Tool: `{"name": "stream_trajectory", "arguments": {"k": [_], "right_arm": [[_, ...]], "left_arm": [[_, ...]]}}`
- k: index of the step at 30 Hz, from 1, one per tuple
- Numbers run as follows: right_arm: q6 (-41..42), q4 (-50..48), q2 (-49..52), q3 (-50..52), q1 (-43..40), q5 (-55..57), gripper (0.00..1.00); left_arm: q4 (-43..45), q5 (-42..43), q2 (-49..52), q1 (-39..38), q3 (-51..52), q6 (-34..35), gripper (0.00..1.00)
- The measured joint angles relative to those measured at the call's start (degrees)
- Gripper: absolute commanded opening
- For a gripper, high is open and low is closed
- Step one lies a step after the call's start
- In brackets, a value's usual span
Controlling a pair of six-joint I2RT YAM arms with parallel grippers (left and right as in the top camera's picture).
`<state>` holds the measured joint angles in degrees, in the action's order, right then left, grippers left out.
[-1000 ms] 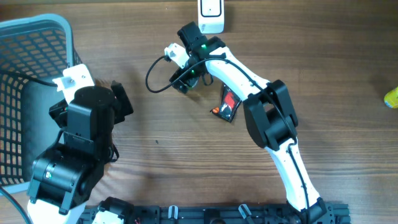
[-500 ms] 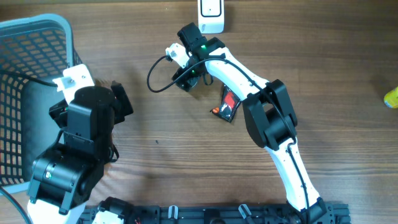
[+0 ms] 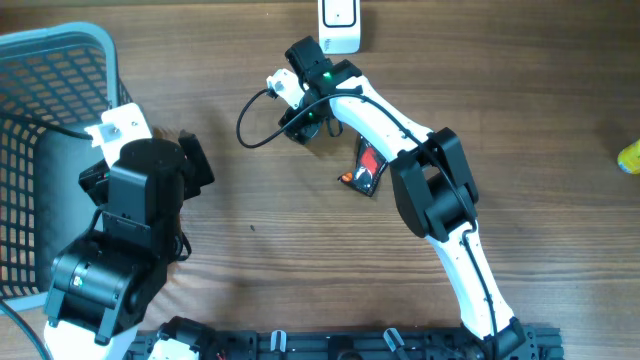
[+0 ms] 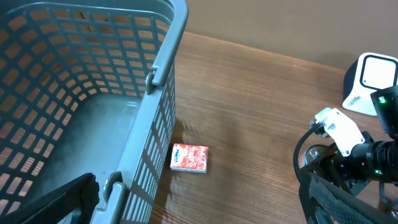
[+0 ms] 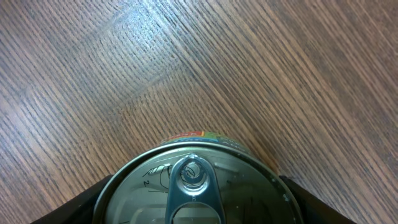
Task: Scan the item barcode
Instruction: 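Hold the can's side label in front of the white scanner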
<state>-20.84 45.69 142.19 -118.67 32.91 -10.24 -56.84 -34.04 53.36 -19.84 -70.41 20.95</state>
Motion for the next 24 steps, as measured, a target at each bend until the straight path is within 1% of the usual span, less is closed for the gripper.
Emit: {"name": "stream_trajectory", "arguments": {"k": [8, 18, 21, 24], "right_arm": [[1.09, -2.32, 0.0, 0.0, -0.02, 0.87, 0.66], [2.16, -5.95, 0.0, -0.09, -0.11, 5.66, 0.66], [3.15, -7.67, 0.0, -0.37, -0.11, 6.23, 0.66], [4.81, -12.26, 0.0, -0.79, -0.11, 6.97, 0.66]], "left_arm": [[0.0, -0.02, 0.0, 0.0, 0.0, -0.02, 1.0], [0.0, -0.02, 0.0, 0.0, 0.0, 0.0, 1.0], [0.0, -0.07, 0.0, 0.0, 0.0, -0.02, 1.0], [0.0, -0.2, 0.0, 0.0, 0.0, -0.02, 1.0]]}}
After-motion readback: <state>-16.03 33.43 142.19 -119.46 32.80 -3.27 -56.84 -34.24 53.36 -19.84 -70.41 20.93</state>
